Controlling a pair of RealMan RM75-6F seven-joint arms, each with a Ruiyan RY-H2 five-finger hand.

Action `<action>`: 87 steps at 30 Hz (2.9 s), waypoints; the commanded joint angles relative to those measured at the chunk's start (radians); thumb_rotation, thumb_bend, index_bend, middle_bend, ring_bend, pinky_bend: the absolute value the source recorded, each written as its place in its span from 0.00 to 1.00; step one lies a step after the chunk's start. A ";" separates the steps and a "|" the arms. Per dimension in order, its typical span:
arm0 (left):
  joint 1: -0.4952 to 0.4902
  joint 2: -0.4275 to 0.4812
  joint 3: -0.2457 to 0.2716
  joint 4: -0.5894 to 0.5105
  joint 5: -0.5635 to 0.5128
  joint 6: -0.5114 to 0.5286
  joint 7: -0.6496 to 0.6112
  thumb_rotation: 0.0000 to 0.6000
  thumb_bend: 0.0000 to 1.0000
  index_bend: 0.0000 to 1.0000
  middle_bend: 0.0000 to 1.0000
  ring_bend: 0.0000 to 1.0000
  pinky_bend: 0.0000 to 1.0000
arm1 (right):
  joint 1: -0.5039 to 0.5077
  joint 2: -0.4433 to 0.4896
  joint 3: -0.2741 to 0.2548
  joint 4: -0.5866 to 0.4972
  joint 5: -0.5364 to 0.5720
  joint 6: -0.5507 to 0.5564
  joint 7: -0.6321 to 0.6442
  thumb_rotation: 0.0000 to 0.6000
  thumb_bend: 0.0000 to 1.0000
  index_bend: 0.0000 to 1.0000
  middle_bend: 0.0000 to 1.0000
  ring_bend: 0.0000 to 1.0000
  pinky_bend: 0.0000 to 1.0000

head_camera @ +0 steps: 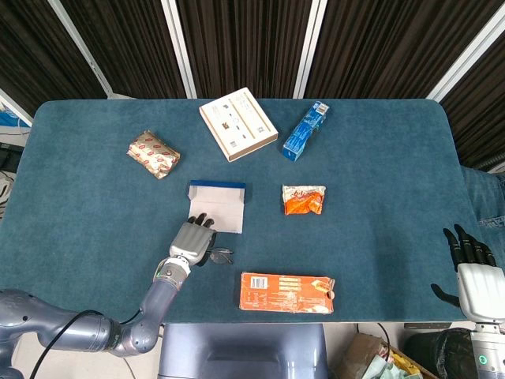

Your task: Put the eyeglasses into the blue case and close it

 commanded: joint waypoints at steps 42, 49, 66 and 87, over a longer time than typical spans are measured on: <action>-0.002 -0.035 -0.001 0.029 -0.017 0.019 0.014 1.00 0.38 0.54 0.21 0.03 0.13 | 0.002 0.006 -0.002 -0.008 0.010 -0.009 0.001 1.00 0.21 0.05 0.02 0.12 0.16; -0.002 -0.038 -0.002 0.032 -0.020 0.022 0.021 1.00 0.39 0.55 0.21 0.03 0.13 | 0.002 0.006 -0.003 -0.009 0.010 -0.009 0.000 1.00 0.21 0.04 0.02 0.12 0.16; -0.003 -0.027 -0.013 0.013 -0.043 0.041 0.043 1.00 0.42 0.56 0.22 0.03 0.12 | 0.003 0.006 -0.004 -0.010 0.009 -0.009 0.003 1.00 0.21 0.04 0.02 0.12 0.16; -0.043 -0.033 -0.081 -0.051 -0.029 0.228 0.153 1.00 0.42 0.56 0.22 0.03 0.09 | 0.003 0.006 -0.006 -0.012 0.009 -0.011 0.002 1.00 0.21 0.04 0.02 0.12 0.16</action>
